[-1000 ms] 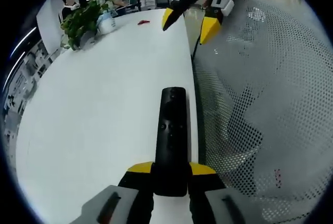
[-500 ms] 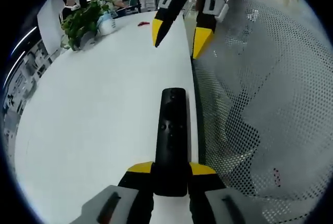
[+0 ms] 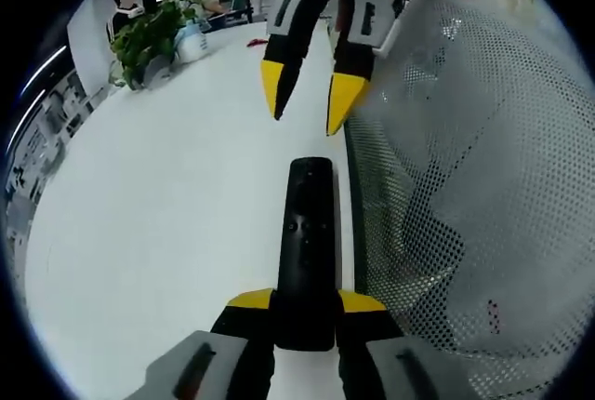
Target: Press the specified remote control buttons in sequence, fully releasing each button before pressing the next.
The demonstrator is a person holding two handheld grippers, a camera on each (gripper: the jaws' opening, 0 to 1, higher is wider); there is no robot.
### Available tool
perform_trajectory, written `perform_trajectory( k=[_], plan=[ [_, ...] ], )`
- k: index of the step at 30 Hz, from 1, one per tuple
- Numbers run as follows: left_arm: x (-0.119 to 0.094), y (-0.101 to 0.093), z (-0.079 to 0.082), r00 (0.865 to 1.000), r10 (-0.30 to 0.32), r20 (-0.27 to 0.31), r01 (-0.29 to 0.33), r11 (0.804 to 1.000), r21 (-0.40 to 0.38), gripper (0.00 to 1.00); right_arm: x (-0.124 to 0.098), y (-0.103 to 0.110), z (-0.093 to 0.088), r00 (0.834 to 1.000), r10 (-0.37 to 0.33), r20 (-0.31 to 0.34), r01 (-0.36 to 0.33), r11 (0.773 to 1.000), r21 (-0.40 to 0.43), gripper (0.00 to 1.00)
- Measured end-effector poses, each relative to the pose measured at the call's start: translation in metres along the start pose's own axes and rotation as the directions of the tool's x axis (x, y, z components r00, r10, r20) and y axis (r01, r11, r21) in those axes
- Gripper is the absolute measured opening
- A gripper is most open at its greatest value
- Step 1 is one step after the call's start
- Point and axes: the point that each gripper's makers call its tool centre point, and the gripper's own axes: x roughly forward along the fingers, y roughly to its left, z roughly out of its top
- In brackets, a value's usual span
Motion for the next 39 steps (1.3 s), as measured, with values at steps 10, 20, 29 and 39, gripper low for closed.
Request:
perform_trajectory(
  k=[10,20,29,39],
  plan=[
    [0.0,0.0,0.0,1.0,0.001,0.004,0.0,1.0,-0.002,0.24,0.01,0.005,-0.002,0.999,0.022,-0.023,-0.022,0.999,-0.023,0.09],
    [0.0,0.0,0.0,1.0,-0.001,0.005,0.001,1.0,-0.005,0.24,0.018,0.008,-0.005,0.997,0.051,-0.055,-0.055,0.997,-0.059,0.0],
    [-0.001,0.0,0.0,1.0,-0.004,0.006,0.004,1.0,-0.007,0.24,0.024,0.011,-0.005,0.995,0.064,-0.072,-0.071,0.993,-0.094,0.0],
    [-0.001,0.0,0.0,1.0,-0.007,0.008,0.007,1.0,-0.009,0.24,0.026,0.01,-0.004,0.994,0.06,-0.095,-0.072,0.99,-0.118,0.0]
  ],
)
